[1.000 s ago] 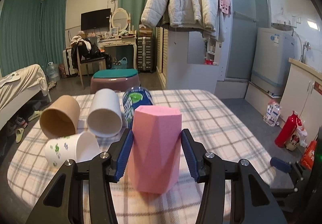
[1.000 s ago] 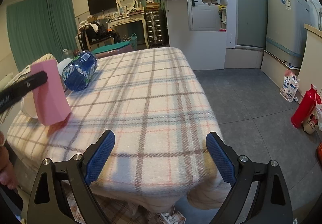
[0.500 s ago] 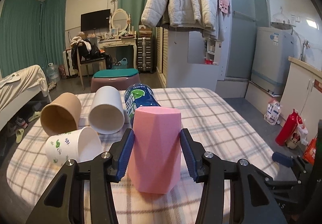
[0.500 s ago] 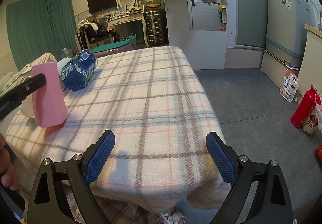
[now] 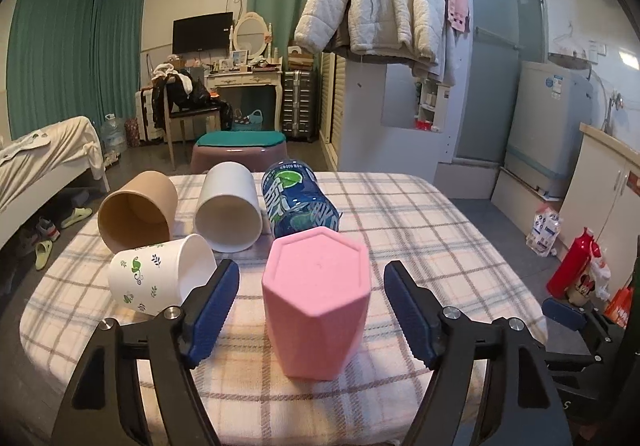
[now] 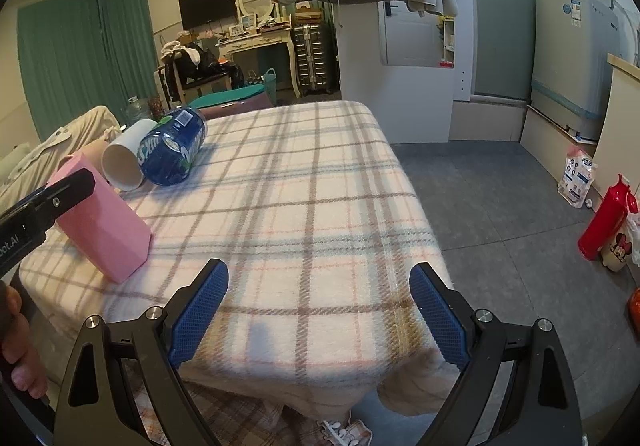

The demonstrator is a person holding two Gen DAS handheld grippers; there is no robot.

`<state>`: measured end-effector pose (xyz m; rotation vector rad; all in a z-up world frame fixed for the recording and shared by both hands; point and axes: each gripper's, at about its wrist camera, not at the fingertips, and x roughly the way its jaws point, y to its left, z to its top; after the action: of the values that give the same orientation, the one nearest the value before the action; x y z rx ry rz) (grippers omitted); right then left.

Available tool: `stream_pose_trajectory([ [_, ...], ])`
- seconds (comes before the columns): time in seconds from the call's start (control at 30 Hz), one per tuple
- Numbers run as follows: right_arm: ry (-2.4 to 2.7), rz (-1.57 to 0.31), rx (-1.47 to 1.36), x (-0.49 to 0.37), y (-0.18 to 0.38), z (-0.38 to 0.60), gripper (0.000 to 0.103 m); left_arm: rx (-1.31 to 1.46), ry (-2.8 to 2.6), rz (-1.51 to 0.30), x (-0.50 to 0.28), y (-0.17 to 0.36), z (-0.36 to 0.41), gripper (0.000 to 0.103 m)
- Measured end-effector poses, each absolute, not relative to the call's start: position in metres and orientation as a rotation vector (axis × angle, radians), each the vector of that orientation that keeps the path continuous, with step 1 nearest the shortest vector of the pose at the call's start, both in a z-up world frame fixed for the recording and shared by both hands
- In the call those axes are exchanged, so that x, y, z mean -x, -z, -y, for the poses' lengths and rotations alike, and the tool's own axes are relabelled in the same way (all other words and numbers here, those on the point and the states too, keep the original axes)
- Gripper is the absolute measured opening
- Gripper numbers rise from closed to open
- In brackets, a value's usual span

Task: Flip cup upside down

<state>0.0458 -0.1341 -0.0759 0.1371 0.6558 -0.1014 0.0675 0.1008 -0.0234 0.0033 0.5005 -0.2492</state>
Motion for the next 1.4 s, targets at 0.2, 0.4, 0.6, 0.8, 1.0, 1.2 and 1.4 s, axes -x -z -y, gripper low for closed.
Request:
stream_pose_trajectory([
  [0.2,0.098,-0.619,-0.114,-0.035,0.055,0.125,0.093,0.014,0.269,-0.448,-0.051,0.003,-0.109,0.078],
  [0.4,0.072,-0.558,-0.084,-0.019,0.029,0.108,0.093,0.026,0.282,-0.387,-0.025,-0.019,-0.131,0.088],
  [0.6,0.02,-0.519,-0.06,-0.005,0.017,0.084,0.093,-0.004,0.242,-0.367,-0.004,-0.014,-0.156,0.096],
  [0.8,-0.026,-0.499,-0.035,0.005,0.02,0.059,0.101,-0.016,0.184,-0.381,0.007,0.003,-0.179,0.103],
  [1.0,-0.051,-0.508,-0.042,0.007,0.026,0.048,0.103,0.002,0.143,-0.397,0.011,0.013,-0.194,0.103],
  [1.2,-0.053,-0.522,-0.025,0.008,0.031,0.04,0.103,0.028,0.132,-0.425,0.01,0.019,-0.202,0.103],
  [1.4,-0.051,-0.528,-0.017,0.008,0.033,0.032,0.103,0.035,0.132,-0.426,0.012,0.02,-0.208,0.103],
])
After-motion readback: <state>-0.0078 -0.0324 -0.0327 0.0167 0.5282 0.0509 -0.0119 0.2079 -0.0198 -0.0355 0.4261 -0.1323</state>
